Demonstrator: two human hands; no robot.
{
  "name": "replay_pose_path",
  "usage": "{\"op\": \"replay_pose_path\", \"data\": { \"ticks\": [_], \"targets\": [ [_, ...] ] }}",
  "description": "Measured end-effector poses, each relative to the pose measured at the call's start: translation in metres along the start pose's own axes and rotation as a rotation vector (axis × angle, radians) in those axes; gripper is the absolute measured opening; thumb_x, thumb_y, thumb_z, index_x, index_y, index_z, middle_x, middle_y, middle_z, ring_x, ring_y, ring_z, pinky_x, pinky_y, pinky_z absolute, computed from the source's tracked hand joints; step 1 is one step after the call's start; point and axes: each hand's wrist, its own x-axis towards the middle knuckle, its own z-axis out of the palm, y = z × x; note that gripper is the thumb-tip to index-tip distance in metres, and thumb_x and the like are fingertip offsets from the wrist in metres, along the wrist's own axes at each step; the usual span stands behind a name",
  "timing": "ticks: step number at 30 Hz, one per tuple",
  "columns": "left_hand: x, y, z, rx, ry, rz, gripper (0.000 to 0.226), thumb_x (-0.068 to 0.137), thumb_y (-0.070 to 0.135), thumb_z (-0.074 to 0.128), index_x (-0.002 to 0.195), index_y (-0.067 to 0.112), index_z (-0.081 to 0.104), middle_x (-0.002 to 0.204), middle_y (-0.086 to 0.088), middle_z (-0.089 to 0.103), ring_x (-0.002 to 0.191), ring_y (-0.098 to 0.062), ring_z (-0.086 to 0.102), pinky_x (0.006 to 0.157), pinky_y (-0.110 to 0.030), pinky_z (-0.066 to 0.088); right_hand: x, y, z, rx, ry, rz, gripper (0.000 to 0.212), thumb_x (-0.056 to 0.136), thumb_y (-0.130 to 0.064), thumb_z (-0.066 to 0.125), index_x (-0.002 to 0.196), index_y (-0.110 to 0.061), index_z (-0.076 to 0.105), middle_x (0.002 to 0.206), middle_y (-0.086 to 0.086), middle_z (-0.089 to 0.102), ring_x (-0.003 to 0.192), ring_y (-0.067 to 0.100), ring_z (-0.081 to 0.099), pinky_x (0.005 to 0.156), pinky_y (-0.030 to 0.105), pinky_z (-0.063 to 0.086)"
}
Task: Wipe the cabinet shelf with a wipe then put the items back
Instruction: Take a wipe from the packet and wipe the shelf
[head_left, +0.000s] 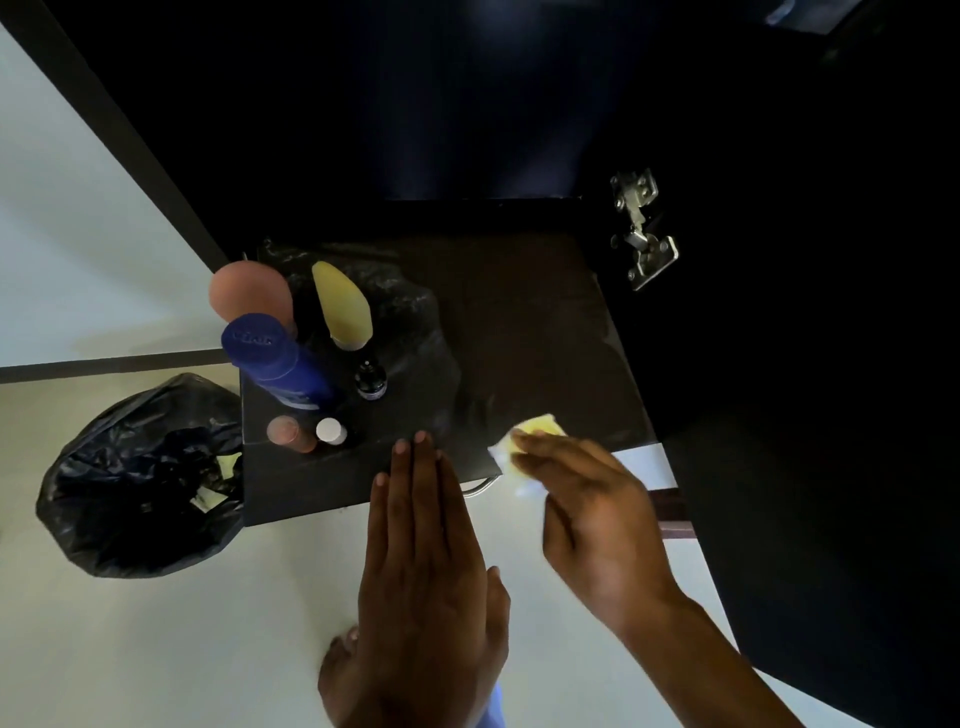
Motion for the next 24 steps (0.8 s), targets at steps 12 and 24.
{"op": "replay_pose_path", "data": {
  "ticks": [12, 24],
  "targets": [
    [0.005, 0.005, -0.005, -0.021, -0.040, 0.014, 0.119, 0.062, 0.040, 0.089, 0.155, -0.009, 0.031, 0.167, -0.024, 0.024, 0.155, -0.041, 0.025, 0.120, -0.056, 0.035, 0.017, -0.009, 0.002, -0.165, 0.053, 0.036, 0.061, 0.065, -0.005, 0.089, 0.124, -0.007, 0.072, 0.128, 0.008, 0.070, 0.115, 0.030, 0.069, 0.099, 0.044, 0.054],
    [0.014, 0.014, 0.000, -0.029, -0.062, -0.012, 0.115, 0.057, 0.032, 0.091, 0.152, -0.007, 0.039, 0.164, -0.023, 0.033, 0.151, -0.041, 0.034, 0.119, -0.053, 0.038, 0.095, 0.006, -0.012, -0.434, -0.001, 0.258, 0.062, 0.080, -0.013, 0.075, 0.135, 0.009, 0.056, 0.137, 0.025, 0.060, 0.134, 0.038, 0.051, 0.117, 0.046, 0.035]
  ]
}}
